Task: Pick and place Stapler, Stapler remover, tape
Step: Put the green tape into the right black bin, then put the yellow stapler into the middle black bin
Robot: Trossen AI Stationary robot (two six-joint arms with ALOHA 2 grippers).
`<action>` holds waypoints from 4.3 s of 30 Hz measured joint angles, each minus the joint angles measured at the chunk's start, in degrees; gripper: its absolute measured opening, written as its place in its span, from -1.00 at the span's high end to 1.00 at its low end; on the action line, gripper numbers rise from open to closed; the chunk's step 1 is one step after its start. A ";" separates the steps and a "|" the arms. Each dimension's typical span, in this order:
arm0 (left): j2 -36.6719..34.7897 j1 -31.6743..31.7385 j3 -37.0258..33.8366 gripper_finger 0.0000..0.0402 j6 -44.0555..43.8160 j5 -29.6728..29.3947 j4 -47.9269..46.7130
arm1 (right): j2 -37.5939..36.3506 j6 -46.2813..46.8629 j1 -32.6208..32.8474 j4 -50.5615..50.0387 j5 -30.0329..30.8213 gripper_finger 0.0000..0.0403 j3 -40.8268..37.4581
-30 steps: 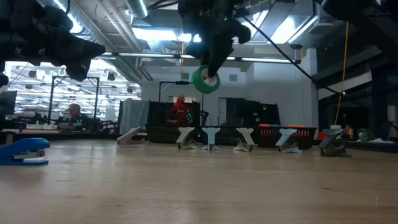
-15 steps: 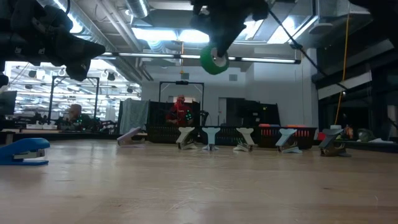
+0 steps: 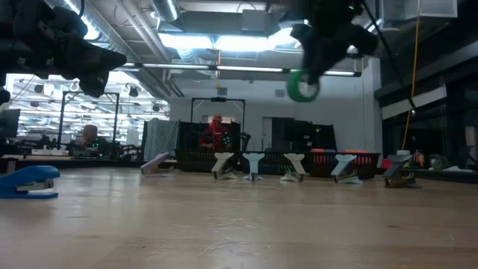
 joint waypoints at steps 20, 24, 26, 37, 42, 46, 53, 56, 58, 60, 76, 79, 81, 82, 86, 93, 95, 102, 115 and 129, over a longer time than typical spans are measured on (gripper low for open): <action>0.00 0.02 0.00 0.94 0.01 0.00 0.00 | -6.90 -42.88 -10.48 1.06 3.83 0.42 -15.61; 0.00 0.01 -0.01 0.95 0.01 0.00 0.00 | -5.00 -54.02 -12.59 2.60 3.81 0.45 -15.61; 0.00 0.01 0.00 0.95 0.00 0.00 0.00 | -4.09 -57.45 -13.88 3.30 3.81 0.44 -15.61; 0.00 0.00 -0.01 0.94 0.01 0.00 0.00 | 0.82 -63.50 -17.98 6.66 2.63 0.41 -15.61; 0.00 0.02 0.00 0.95 0.01 0.00 0.00 | 2.16 -65.83 -19.16 6.62 2.12 0.38 -15.61; 0.00 0.01 -0.01 0.96 0.00 0.00 0.00 | 2.24 -66.32 -19.58 6.43 0.15 0.32 -15.61; 0.00 0.01 -0.02 0.94 0.01 0.00 0.00 | 2.24 -64.96 -19.93 6.34 -2.29 0.27 -15.76; 0.00 0.00 -0.02 0.94 -0.01 0.00 0.00 | 2.24 -64.57 -20.04 6.49 -0.18 0.23 -16.68; 0.00 0.00 -0.02 0.95 0.01 0.00 0.00 | 2.24 -64.55 -20.02 7.13 1.74 0.19 -17.60; 0.00 0.01 -0.02 0.95 0.01 0.00 0.00 | 2.24 -64.29 -20.02 8.52 2.64 0.14 -18.70; 0.00 0.02 -0.02 0.95 0.01 0.00 0.00 | -0.84 -61.49 -20.02 8.69 6.84 -0.02 -20.36; 0.00 0.00 -0.02 0.94 0.00 0.00 0.00 | -0.84 -61.66 -20.02 8.37 6.72 0.26 -20.36; 0.00 0.00 -0.02 0.94 0.01 0.00 0.00 | -0.84 -62.84 -20.02 8.39 6.27 0.45 -20.36; 0.00 0.00 0.00 0.94 -0.01 0.00 0.00 | -0.84 -63.31 -20.00 8.56 5.95 0.54 -20.36; 0.00 0.02 -0.01 0.95 0.01 0.00 0.00 | -0.84 -63.91 -20.00 8.64 5.31 0.88 -20.33; 0.00 0.02 -0.02 0.94 0.01 0.00 0.00 | -0.83 -63.10 -20.00 8.82 7.35 0.88 -20.33; 0.00 0.00 -0.01 0.95 0.01 0.00 0.00 | -1.02 -63.04 -20.00 9.06 8.59 0.84 -20.33; 0.00 0.02 0.00 0.95 0.01 0.00 0.00 | -4.35 -55.74 -18.15 10.09 9.84 0.81 -20.33; 0.00 0.01 -0.02 0.94 0.00 0.00 0.00 | -11.49 -11.79 -5.04 11.16 9.83 0.80 -20.33; -0.02 0.02 -0.02 0.95 0.01 0.00 -0.02 | -12.77 32.33 5.75 9.56 -8.08 0.80 -20.29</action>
